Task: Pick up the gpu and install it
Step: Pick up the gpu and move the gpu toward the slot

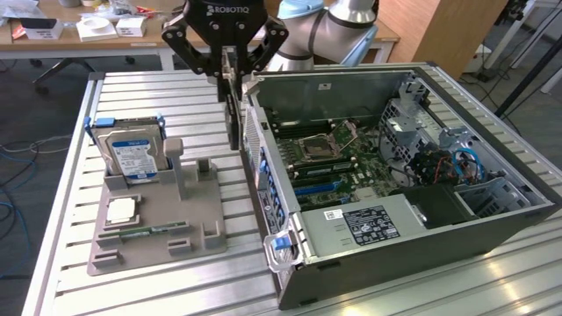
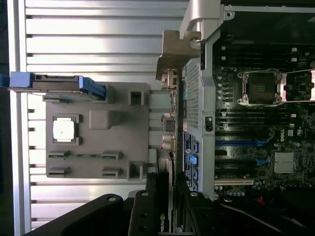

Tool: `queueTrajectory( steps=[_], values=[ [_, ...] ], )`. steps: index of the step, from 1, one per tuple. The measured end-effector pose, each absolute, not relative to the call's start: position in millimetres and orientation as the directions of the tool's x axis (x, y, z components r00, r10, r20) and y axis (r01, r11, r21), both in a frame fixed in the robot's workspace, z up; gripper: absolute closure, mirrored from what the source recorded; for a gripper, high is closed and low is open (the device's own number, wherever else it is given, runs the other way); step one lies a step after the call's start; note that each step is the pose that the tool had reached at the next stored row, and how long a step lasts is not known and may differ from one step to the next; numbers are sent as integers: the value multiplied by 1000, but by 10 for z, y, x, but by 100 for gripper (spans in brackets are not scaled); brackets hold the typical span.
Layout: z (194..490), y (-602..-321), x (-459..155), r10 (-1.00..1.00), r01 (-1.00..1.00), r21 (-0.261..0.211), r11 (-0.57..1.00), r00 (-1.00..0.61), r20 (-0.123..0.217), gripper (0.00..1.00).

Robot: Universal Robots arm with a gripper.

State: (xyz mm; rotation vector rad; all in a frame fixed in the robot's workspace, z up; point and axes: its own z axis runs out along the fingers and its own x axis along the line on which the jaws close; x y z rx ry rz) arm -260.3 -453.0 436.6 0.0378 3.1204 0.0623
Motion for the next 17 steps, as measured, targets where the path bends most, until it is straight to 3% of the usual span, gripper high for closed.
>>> queueTrajectory(
  steps=[17],
  values=[
    [4350,-4531,-1913,25,24,53,998,-1000,-18,74]
  ],
)
